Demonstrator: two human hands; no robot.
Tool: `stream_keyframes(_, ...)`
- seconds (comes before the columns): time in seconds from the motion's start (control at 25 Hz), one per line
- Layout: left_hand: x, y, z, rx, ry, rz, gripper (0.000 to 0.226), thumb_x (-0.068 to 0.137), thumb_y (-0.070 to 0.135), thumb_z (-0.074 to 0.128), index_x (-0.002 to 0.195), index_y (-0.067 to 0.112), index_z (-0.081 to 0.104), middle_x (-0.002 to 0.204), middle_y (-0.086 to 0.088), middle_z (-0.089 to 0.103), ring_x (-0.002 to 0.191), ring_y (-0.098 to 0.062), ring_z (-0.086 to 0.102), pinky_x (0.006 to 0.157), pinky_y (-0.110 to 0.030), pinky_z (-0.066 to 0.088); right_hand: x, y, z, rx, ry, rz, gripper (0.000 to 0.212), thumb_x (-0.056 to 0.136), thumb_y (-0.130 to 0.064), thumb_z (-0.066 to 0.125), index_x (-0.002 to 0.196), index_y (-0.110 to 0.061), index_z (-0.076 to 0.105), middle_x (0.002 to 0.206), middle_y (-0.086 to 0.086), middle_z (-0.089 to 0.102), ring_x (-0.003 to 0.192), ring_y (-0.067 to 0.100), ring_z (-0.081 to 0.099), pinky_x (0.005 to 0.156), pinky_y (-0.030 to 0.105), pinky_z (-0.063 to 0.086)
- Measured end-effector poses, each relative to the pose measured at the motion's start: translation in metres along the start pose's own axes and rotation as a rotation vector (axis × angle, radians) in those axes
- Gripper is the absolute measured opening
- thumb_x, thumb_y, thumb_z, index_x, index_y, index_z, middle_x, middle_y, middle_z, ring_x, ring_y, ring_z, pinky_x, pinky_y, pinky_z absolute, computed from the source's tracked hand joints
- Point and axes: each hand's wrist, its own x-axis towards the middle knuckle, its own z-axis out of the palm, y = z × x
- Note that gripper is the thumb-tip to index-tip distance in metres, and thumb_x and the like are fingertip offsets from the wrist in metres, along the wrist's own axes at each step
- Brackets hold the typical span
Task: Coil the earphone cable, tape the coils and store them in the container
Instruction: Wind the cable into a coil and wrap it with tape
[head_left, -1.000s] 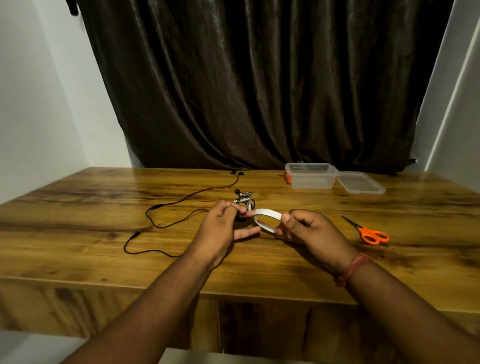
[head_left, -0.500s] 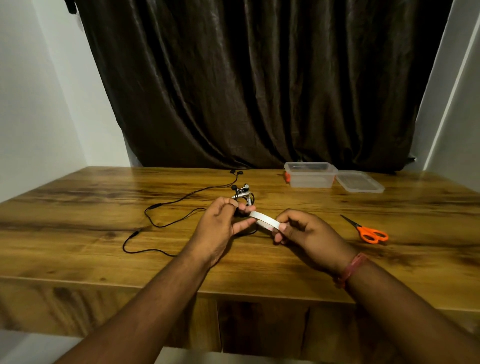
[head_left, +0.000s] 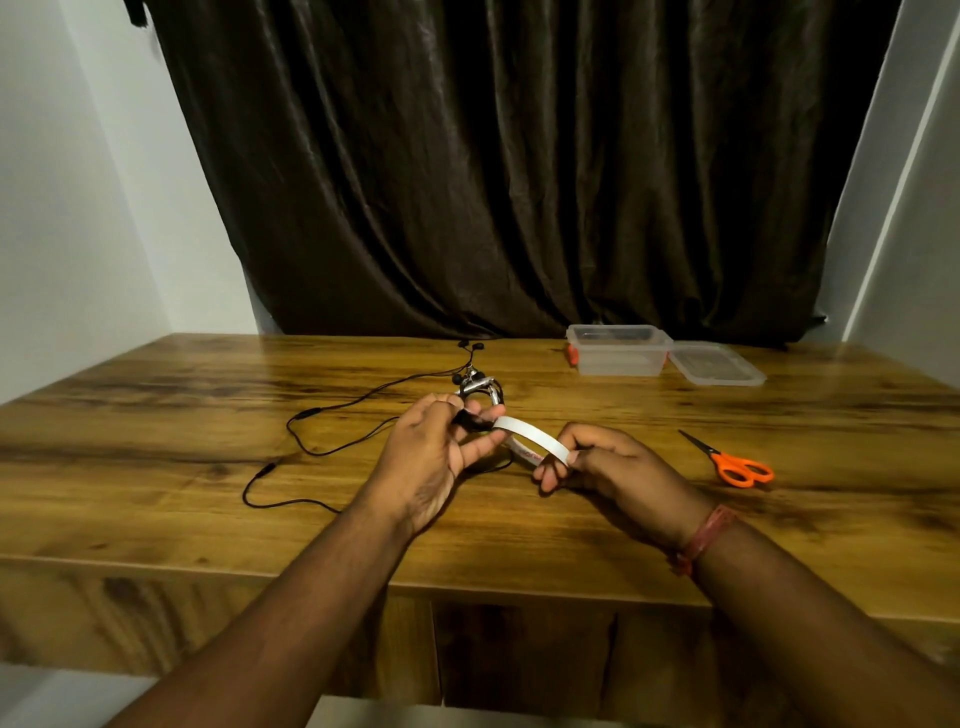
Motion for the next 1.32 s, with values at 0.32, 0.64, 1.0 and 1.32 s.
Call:
stream_keyframes(0.32, 0.013, -0.011, -0.016, 0.131, 0.002, -0.008, 0.017, 0.102, 0.01, 0.044, 0.095, 0.003, 0.057, 0.089, -0.011, 0.069, 0.101, -0.032, 0.071, 0.083, -0.039, 0.059, -0.007, -0.006, -0.01, -0.44, 0.307, 0.042, 0.025, 0.096, -0.01, 0.057, 0.093, -0.033, 0.068, 0.101, -0.006, 0.069, 0.097, 0.025, 0.066, 0.088, 0.051, 0.056)
stream_keyframes(0.64, 0.017, -0.021, -0.02, 0.351, -0.085, 0.014, 0.023, 0.102, 0.014, 0.045, 0.091, 0.008, 0.064, 0.115, -0.023, 0.064, 0.109, -0.031, 0.068, 0.095, -0.044, 0.056, -0.058, -0.031, -0.101, -1.433, 0.571, 0.427, 0.013, 0.092, -0.032, 0.061, 0.093, -0.019, 0.061, 0.092, 0.002, 0.054, 0.085, 0.021, 0.054, 0.076, 0.04, 0.052)
stream_keyframes(1.0, 0.009, -0.018, -0.015, 0.406, -0.084, 0.074, 0.022, 0.104, 0.012, 0.041, 0.092, 0.01, 0.06, 0.112, -0.021, 0.066, 0.106, -0.029, 0.07, 0.094, -0.044, 0.056, -0.044, -0.056, -0.056, -1.644, 0.112, 0.551, 0.013, 0.094, -0.027, 0.06, 0.096, -0.017, 0.068, 0.104, 0.004, 0.064, 0.095, 0.018, 0.061, 0.08, 0.026, 0.048)
stream_keyframes(1.32, 0.009, -0.018, -0.018, 0.382, -0.089, 0.132, 0.029, 0.103, 0.016, 0.041, 0.085, 0.023, 0.064, 0.098, -0.013, 0.068, 0.099, -0.031, 0.072, 0.082, -0.035, 0.058, -0.046, -0.048, -0.017, -1.568, 0.052, 0.306, 0.016, 0.09, -0.028, 0.064, 0.105, -0.031, 0.066, 0.1, -0.009, 0.046, 0.084, 0.005, 0.048, 0.073, 0.02, 0.044)
